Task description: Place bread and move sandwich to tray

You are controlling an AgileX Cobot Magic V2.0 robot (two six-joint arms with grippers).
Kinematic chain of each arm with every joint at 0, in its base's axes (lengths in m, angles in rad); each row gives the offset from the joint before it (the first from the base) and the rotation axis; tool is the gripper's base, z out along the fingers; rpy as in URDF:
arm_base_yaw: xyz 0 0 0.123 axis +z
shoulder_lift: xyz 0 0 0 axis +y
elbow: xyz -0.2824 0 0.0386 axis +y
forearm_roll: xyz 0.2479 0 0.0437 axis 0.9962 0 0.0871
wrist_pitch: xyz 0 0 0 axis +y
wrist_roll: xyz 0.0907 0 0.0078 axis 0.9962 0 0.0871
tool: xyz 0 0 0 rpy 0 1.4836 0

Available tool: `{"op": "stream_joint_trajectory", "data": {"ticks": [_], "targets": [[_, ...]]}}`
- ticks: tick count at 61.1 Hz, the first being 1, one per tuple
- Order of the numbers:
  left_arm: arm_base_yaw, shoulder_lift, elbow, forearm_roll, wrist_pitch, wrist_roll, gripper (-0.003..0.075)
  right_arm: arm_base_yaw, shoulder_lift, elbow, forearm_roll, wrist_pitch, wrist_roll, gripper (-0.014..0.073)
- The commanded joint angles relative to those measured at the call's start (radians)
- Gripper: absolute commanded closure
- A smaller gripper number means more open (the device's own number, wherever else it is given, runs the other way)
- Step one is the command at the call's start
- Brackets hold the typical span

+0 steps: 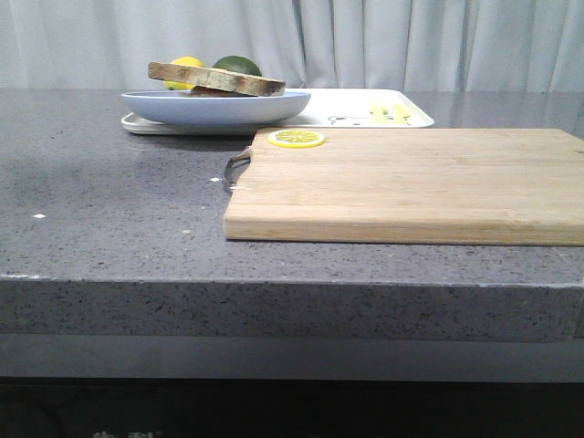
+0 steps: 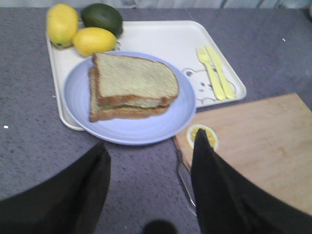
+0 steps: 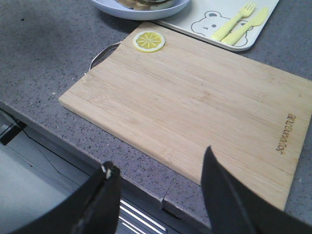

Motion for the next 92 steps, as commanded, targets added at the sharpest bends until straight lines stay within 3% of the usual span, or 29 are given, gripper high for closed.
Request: {"op": "stream_joint_trajectory", "data": {"ticks": [1, 12, 20, 39, 58, 86, 92], "targets": [[-0.068, -0.097, 0.047, -0.006, -0.061, 0.018, 0.0352, 0.0, 0.002, -0.023, -0.003, -0.068, -0.002, 0.0192], [-0.211, -0.222, 0.203, 0.078, -0.059, 0.018, 0.0352, 0.0, 0.002, -0.023, -0.003, -0.068, -0.002, 0.0192], [-0.249, -0.313, 0.309, 0.149, -0.057, -0.023, 0.0353, 0.0, 0.002, -0.023, -0.003, -0.068, -0.002, 0.0192], [-0.249, -0.545, 0.471, 0.547, -0.03, -0.337, 0.0353, 0.0, 0.002, -0.023, -0.003, -0.068, -0.002, 0.0192], [-0.249, -0.702, 0.56, 0.535, -0.03, -0.355, 0.0353, 0.0, 0.002, -0.023, -0.003, -0.068, -0.002, 0.0192], [-0.249, -0.706, 0.56, 0.537, -0.046, -0.355, 0.0353, 0.0, 0.002, -0.023, -0.003, -0.08, -0.002, 0.0193], [-0.249, -0.706, 0.56, 0.541, -0.046, -0.355, 0.0405, 0.0, 0.002, -0.023, -0.003, -0.074, -0.002, 0.0275]]}}
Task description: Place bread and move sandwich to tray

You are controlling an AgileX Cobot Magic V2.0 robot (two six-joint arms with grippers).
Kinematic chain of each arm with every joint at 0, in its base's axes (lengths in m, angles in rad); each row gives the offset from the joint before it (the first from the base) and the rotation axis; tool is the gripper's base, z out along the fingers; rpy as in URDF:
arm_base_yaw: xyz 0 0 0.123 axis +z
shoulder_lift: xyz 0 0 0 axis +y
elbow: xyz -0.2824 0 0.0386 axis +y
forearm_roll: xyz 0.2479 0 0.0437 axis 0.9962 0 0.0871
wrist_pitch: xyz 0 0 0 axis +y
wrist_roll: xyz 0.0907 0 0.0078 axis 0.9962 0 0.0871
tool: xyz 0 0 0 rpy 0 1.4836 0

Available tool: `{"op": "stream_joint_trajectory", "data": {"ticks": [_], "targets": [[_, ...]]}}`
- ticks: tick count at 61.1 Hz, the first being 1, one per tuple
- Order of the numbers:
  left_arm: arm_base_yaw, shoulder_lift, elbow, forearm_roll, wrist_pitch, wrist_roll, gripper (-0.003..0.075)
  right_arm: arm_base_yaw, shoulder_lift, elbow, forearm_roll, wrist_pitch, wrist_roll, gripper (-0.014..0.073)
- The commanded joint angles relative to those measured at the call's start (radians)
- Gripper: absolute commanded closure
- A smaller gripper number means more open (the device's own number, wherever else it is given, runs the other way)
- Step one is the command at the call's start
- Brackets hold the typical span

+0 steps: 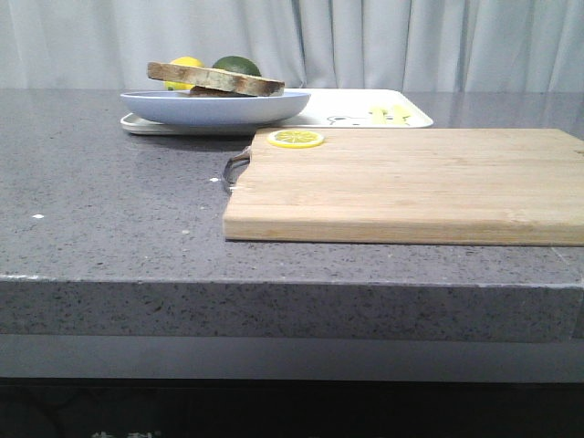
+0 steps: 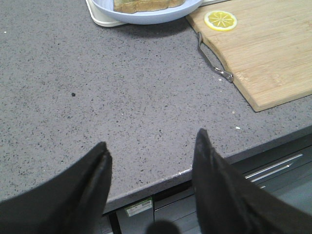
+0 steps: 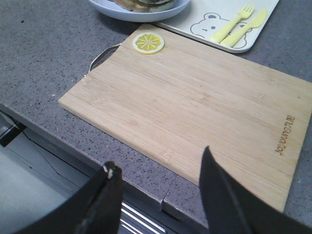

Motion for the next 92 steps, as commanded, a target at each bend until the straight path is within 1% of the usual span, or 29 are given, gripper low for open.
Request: {"op": "stream_joint_trajectory", "data": {"ticks": [1, 6, 11, 19, 22, 53, 60, 64, 71, 76, 83, 92], "targets": [[-0.006, 0.001, -0.023, 0.007, -0.076, -0.009, 0.0417, 0.0, 0.002, -0.023, -0.003, -0.068, -0.002, 0.0295], [-0.006, 0.001, -0.023, 0.011, -0.076, -0.009, 0.0496, 0.0, 0.002, -0.023, -0.003, -0.064, -0.002, 0.0435], [-0.006, 0.001, -0.023, 0.011, -0.076, -0.009, 0.0593, 0.0, 0.002, -0.023, -0.003, -0.064, -0.002, 0.057], [-0.006, 0.001, -0.023, 0.011, -0.076, -0.009, 0.0729, 0.0, 0.002, -0.023, -0.003, -0.064, -0.002, 0.072], [-0.006, 0.001, -0.023, 0.011, -0.076, -0.009, 0.0738, 0.0, 0.002, -0.022, -0.004, -0.064, -0.002, 0.0708], [-0.006, -0.008, -0.013, 0.011, -0.082, -0.009, 0.0738, 0.0, 0.002, -0.021, -0.003, -0.064, -0.002, 0.0712], [0.037, -0.05, 0.033, 0.011, -0.117, -0.009, 0.0738, 0.0, 0.002, -0.021, -0.003, -0.064, -0.002, 0.0712], [0.081, -0.105, 0.08, 0.02, -0.176, -0.009, 0.0738, 0.0, 0.002, -0.021, -0.003, -0.064, -0.002, 0.0712], [0.159, -0.212, 0.205, 0.038, -0.34, -0.009, 0.0738, 0.0, 0.002, -0.021, -0.003, -0.064, -0.002, 0.0712], [0.195, -0.283, 0.294, 0.044, -0.464, -0.009, 0.0738, 0.0, 0.002, -0.021, -0.003, -0.064, -0.002, 0.0712], [0.227, -0.348, 0.433, 0.045, -0.653, -0.009, 0.0738, 0.0, 0.002, -0.021, -0.003, -0.064, -0.002, 0.0712], [0.235, -0.416, 0.609, 0.045, -0.869, -0.009, 0.0738, 0.0, 0.002, -0.021, -0.003, -0.064, -0.002, 0.0712]]}}
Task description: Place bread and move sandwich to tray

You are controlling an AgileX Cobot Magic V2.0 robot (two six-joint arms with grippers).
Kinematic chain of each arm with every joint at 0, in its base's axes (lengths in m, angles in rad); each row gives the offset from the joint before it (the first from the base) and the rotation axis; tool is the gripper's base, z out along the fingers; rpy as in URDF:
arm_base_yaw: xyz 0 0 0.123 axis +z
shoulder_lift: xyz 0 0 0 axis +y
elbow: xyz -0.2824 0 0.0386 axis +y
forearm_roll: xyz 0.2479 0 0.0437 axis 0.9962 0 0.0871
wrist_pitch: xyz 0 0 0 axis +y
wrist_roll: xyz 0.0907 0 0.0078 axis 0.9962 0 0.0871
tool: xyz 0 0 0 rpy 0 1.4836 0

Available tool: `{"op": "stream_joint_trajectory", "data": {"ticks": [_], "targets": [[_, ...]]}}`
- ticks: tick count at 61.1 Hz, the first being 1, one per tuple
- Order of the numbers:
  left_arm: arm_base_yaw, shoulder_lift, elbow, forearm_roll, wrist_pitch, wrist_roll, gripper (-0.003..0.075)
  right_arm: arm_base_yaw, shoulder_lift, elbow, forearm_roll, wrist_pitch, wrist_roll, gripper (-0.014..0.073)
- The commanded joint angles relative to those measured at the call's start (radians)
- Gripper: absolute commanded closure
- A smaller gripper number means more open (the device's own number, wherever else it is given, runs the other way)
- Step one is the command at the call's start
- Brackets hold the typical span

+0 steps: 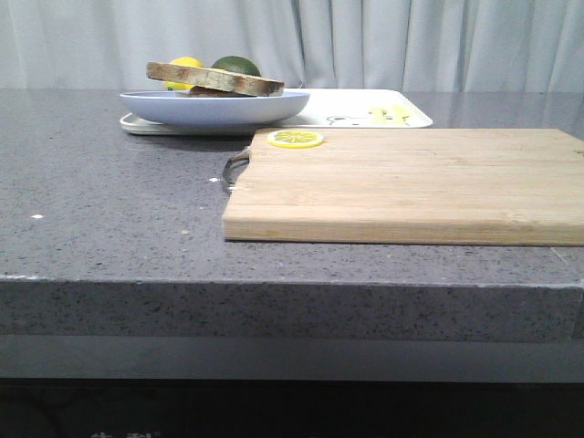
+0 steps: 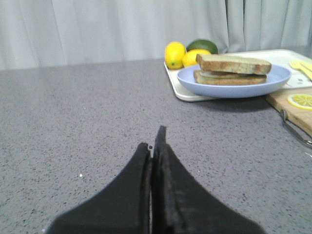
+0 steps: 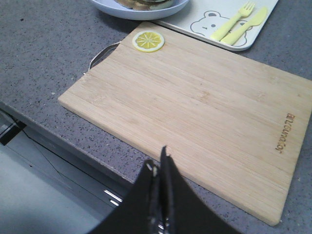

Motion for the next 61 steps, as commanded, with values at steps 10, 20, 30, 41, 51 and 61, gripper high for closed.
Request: {"op": "stream_joint_trajectory", "data": {"ticks": [10, 20, 30, 41, 51, 61], "targets": [[0.004, -0.1, 0.19, -0.053, -0.336, -0.009, 0.0738, 0.0, 0.002, -0.021, -0.003, -0.067, -0.002, 0.0712], [0.004, -0.145, 0.236, -0.064, -0.324, -0.009, 0.0738, 0.0, 0.002, -0.021, -0.003, -0.067, -0.002, 0.0712], [0.004, -0.189, 0.236, -0.064, -0.326, -0.009, 0.0738, 0.0, 0.002, -0.021, -0.003, -0.067, -0.002, 0.0712], [0.01, -0.188, 0.236, -0.064, -0.328, -0.009, 0.0738, 0.0, 0.003, -0.021, -0.003, -0.066, -0.002, 0.0713], [0.018, -0.188, 0.236, -0.064, -0.328, -0.009, 0.0738, 0.0, 0.003, -0.021, -0.003, -0.066, -0.002, 0.0713], [0.031, -0.188, 0.236, -0.064, -0.328, -0.009, 0.0738, 0.0, 0.003, -0.021, -0.003, -0.066, -0.002, 0.0713]]}}
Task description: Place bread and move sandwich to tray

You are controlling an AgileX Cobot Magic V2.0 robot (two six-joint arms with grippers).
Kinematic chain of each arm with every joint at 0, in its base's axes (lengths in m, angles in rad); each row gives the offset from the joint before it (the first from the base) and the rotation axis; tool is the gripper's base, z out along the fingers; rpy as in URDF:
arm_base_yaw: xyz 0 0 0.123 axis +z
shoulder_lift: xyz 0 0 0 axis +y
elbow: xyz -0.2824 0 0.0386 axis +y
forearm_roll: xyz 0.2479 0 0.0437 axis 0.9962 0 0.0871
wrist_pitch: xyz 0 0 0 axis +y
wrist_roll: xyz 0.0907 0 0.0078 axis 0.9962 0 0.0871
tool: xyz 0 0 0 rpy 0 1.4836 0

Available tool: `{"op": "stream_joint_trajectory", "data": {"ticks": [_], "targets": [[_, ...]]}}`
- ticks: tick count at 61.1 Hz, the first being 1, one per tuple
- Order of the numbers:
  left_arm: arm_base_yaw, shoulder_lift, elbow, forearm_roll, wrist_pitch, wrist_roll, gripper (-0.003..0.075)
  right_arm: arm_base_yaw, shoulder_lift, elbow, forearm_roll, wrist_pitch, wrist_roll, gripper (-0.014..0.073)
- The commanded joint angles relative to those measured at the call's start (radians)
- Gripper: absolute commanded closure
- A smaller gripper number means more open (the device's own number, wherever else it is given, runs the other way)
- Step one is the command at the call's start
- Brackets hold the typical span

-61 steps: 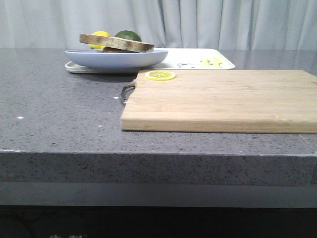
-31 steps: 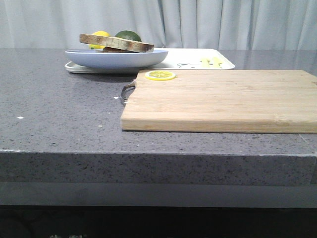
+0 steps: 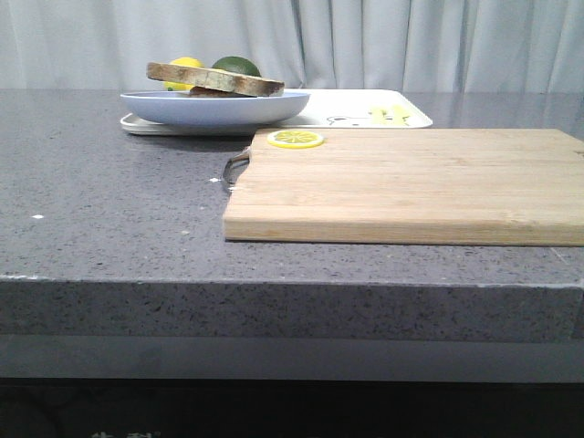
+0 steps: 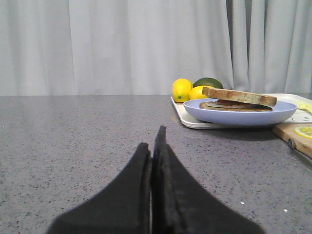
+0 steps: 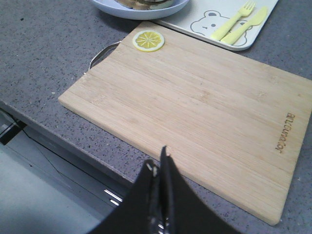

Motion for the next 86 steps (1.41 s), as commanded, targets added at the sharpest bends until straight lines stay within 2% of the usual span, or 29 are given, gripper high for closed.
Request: {"op": "stream_joint_trajectory", "data": {"ticks": [1, 77, 80, 86], "targets": [[0.004, -0.024, 0.006, -0.009, -0.081, -0.009, 0.0738, 0.0, 0.003, -0.021, -0.003, -0.067, -0.002, 0.0713], [0.004, -0.022, 0.006, -0.046, -0.081, -0.013, 0.0738, 0.0, 0.0, -0.016, -0.003, -0.071, -0.002, 0.0713], [0.004, -0.022, 0.006, -0.046, -0.081, -0.013, 0.0738, -0.018, -0.016, -0.002, -0.016, -0.085, -0.002, 0.0713], [0.004, -0.022, 0.006, -0.046, -0.081, -0.013, 0.0738, -0.123, -0.074, 0.083, -0.017, -0.188, -0.003, 0.0713]]}}
